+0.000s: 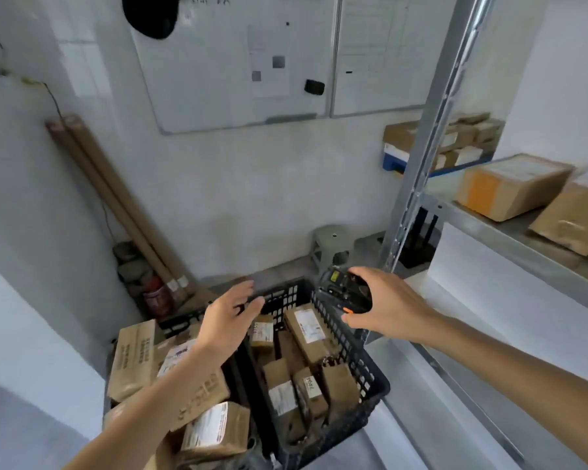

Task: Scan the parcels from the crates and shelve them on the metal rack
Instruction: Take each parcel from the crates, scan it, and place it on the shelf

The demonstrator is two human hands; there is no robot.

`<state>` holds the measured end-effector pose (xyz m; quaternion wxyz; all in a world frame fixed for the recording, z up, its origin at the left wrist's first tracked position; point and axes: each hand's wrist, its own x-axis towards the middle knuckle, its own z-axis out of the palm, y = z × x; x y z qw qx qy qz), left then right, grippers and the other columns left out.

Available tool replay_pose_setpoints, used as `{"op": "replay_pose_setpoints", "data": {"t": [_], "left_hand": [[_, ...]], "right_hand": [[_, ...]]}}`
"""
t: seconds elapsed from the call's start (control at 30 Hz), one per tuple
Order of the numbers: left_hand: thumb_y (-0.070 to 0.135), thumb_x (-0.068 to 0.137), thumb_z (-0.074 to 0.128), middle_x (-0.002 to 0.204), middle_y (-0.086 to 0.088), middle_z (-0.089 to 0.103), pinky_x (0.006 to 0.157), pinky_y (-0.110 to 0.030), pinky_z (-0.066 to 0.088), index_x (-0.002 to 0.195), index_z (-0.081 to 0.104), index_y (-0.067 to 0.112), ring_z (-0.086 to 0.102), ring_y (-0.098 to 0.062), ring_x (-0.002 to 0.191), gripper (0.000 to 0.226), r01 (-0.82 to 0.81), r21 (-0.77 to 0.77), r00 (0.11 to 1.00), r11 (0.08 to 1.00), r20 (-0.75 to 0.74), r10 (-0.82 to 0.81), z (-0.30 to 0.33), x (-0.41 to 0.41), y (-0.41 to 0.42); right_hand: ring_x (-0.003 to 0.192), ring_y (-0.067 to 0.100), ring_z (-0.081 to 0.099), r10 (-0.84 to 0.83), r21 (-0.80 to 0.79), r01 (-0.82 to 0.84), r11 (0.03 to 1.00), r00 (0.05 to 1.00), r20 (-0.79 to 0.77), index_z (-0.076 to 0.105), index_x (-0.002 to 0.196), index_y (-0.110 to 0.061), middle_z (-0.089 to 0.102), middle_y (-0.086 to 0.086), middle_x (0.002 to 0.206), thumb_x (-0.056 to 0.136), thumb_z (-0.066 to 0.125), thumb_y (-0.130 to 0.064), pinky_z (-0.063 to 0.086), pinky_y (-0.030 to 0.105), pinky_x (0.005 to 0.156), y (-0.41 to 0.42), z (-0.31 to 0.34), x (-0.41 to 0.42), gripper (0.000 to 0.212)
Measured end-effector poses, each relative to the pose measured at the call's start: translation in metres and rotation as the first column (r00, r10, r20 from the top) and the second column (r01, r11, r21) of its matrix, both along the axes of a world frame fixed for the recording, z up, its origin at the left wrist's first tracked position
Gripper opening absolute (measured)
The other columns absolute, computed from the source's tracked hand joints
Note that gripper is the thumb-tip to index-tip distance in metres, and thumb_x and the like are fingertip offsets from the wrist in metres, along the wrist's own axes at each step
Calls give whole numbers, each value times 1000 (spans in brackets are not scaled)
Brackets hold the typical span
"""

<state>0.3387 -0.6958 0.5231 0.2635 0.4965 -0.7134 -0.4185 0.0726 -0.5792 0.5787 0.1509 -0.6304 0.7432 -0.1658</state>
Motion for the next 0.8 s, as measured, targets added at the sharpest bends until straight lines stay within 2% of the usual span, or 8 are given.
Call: {"op": "replay_pose_setpoints", "data": {"t": [0.13, 0.23, 0.33, 0.5, 0.6, 0.7, 0.8], "left_hand": [[38, 99, 62, 136, 9, 62, 105, -24, 41, 146, 52, 24, 57, -10, 126, 50, -29, 139, 999, 990, 35, 24, -84, -44, -54], [37, 100, 61, 134, 8, 63, 99, -22, 41, 146, 53, 24, 57, -6, 118, 48, -35, 226, 998, 974, 54, 23, -145, -73, -83], [35, 100, 61, 134, 6, 64, 107, -29, 45, 145, 53, 23, 59, -12, 124, 48, -63, 306, 996, 950, 76, 41, -206, -99, -108], [35, 101, 61, 137, 6, 61, 91, -20, 39, 147, 50, 22, 57, -9, 115, 50, -97, 420, 993, 902, 105, 58, -292, -136, -142], [30, 101, 62, 136, 1, 60, 86, -13, 38, 148, 49, 17, 55, -8, 113, 51, -92, 463, 992, 882, 115, 42, -333, -148, -156], [28, 100, 64, 136, -2, 59, 96, -22, 41, 149, 48, 15, 56, -14, 121, 53, -73, 502, 991, 862, 130, 9, -368, -152, -164], [30, 99, 64, 133, 1, 59, 97, -25, 42, 149, 47, 18, 55, -14, 122, 54, -64, 515, 985, 855, 170, -29, -394, -159, -168]], "right_hand": [[92, 8, 61, -46, 84, 42, 996, 998, 39, 56, 119, -36, 62, -16, 103, 71, 79, -50, 56, 38, 80, -53, -81, -42, 55], [91, 7, 63, -88, 150, 77, 986, 994, 67, 56, 119, -37, 64, -17, 102, 72, 80, -47, 56, 36, 79, -82, -145, -64, 53], [90, 5, 64, -115, 231, 87, 969, 987, 110, 57, 124, -34, 65, -16, 102, 74, 83, -43, 57, 33, 80, -106, -211, -80, 57], [91, 5, 63, -182, 331, 124, 936, 972, 150, 57, 121, -36, 64, -17, 102, 73, 83, -42, 55, 30, 80, -129, -305, -95, 55], [90, 4, 62, -222, 352, 151, 924, 960, 170, 56, 117, -35, 64, -16, 101, 73, 83, -42, 56, 31, 80, -139, -346, -99, 52], [90, 4, 63, -254, 369, 171, 914, 948, 190, 56, 115, -34, 65, -15, 102, 76, 82, -41, 57, 32, 80, -148, -375, -103, 48], [89, 3, 63, -264, 377, 180, 908, 946, 187, 56, 117, -35, 65, -15, 103, 75, 81, -44, 58, 32, 80, -155, -395, -106, 50]]}}
